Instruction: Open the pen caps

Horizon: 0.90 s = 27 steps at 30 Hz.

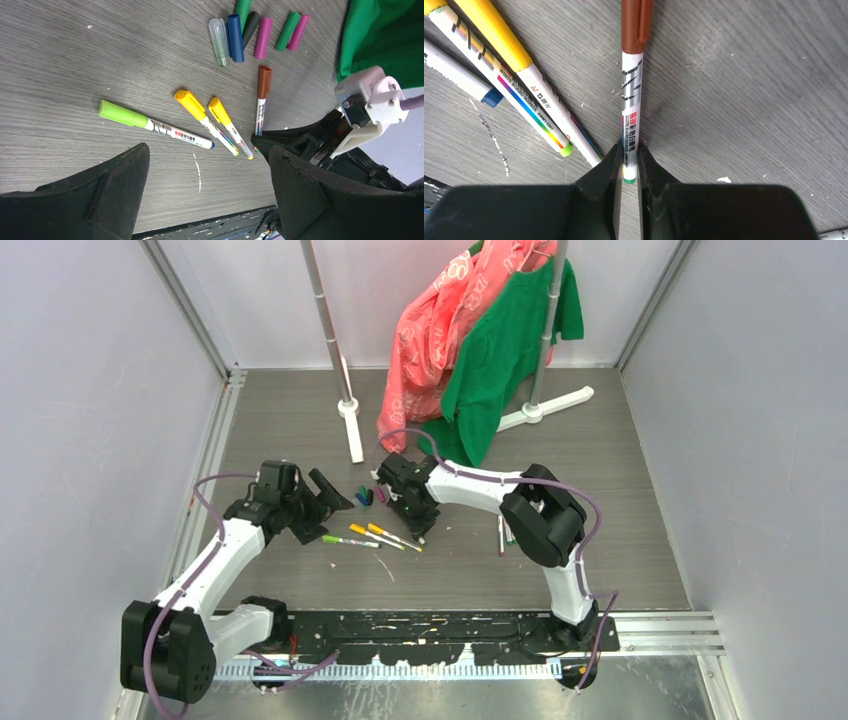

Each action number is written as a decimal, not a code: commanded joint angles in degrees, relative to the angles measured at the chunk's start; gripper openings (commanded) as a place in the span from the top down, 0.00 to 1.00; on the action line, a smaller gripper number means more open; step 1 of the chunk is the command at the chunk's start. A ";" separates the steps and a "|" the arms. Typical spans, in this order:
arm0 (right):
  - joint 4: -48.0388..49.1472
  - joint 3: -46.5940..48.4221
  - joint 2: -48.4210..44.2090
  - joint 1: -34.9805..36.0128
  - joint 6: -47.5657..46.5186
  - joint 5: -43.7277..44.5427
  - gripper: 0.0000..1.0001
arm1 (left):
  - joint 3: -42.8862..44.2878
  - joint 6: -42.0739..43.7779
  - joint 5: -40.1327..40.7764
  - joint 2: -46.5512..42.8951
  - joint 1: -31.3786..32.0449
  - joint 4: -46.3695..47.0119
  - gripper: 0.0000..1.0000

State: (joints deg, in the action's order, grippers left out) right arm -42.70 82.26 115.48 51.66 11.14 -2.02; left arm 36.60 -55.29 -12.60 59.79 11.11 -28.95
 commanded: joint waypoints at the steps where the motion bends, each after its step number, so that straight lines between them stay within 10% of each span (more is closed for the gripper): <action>1: -1.78 -1.31 -3.09 0.72 0.30 -0.89 0.99 | 2.31 -1.90 -1.85 1.23 -0.39 3.45 0.14; 27: -5.13 4.83 -9.67 4.86 4.60 -4.13 0.99 | 2.21 -9.41 -9.89 6.57 -0.39 15.05 0.27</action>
State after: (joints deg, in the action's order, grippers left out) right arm -48.18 82.30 107.09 55.44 14.04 -3.81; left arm 37.32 -64.07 -19.20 65.58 11.11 -18.63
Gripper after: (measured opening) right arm 0.190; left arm 0.732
